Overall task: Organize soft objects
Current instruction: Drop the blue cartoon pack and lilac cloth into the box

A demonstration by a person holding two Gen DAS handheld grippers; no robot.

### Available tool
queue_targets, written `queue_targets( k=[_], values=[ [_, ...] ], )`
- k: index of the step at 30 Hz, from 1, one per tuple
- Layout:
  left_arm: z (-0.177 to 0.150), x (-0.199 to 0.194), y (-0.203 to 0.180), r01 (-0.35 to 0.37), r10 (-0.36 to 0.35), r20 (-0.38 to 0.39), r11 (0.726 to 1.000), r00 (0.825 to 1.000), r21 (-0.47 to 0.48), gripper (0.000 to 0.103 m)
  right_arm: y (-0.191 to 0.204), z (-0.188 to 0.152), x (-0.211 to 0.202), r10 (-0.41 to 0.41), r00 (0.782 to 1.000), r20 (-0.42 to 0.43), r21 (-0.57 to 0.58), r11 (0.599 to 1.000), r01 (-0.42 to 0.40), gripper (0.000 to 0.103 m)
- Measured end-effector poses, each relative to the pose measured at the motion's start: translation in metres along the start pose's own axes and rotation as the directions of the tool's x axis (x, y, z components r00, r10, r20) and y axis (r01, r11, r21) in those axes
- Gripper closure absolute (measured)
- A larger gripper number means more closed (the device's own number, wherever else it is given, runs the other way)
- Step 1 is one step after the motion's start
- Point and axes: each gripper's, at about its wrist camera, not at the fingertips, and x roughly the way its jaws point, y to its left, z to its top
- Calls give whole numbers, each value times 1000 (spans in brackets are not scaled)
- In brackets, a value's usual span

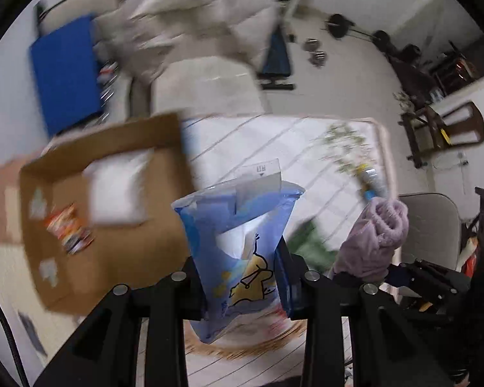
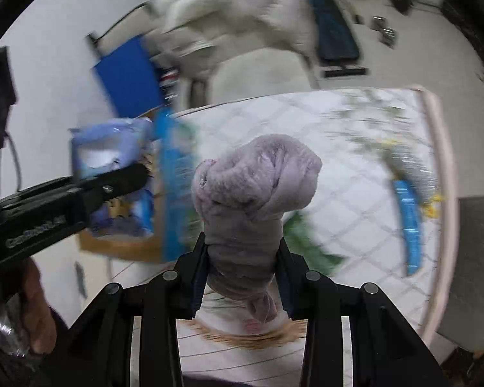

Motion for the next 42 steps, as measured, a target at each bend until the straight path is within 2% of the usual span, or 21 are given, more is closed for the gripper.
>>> queue_targets(
  k=[3,7,10,14,16,22,26,28,29,30,31,35,38,40,41,42],
  values=[
    [-23,9,69,-49,44,-63,995,997,-90,73,66,-5,44,79,995,-65,-48,995,-82,63],
    [-43,46,162,-110,71,-181,970,981,-218,73,136,-5,116,138,977,-164,-63,987,-150,63],
    [-51,67,198,-129,68,-232,957,970,-259,73,177,-4,169,151,959,-239,-69,983,-172,63],
    [-54,85,230,-132,55,-266,951,962,-281,73,210,3,210,122,953,-276,-83,985,-150,63],
    [-56,92,239,-126,44,-274,949,961,-290,73,227,7,222,96,954,-284,-94,987,-128,63],
    [-61,103,246,-105,17,-293,952,956,-288,72,237,12,246,49,953,-299,-109,990,-85,63],
    [-67,111,245,-84,-22,-335,951,942,-298,62,238,15,260,10,946,-324,-136,989,-57,61],
    [-71,106,241,-61,-41,-332,954,942,-294,61,242,15,262,-18,943,-331,-165,986,-39,44],
    [-71,103,240,-68,-28,-321,957,947,-282,54,246,15,264,-51,944,-325,-182,983,-9,30],
    [-74,100,238,-80,-11,-312,958,950,-275,42,248,15,263,-63,945,-320,-196,981,-1,16],
    [-76,96,238,-72,-17,-300,957,954,-282,37,249,15,262,-54,944,-325,-212,977,-17,12],
    [-88,80,231,-56,-24,-265,956,964,-289,33,252,15,251,-91,945,-315,-245,970,11,10],
    [-89,67,225,-50,-19,-233,956,972,-289,28,247,11,239,-116,952,-282,-252,967,43,0],
    [-96,55,222,-59,3,-200,958,980,-279,17,244,10,223,-141,962,-235,-258,963,79,0],
    [-100,50,220,-78,29,-180,959,983,-273,5,241,8,215,-149,965,-215,-259,962,91,0],
    [-106,43,216,-100,60,-155,960,986,-262,3,240,8,207,-155,969,-194,-258,961,102,0]
  ],
)
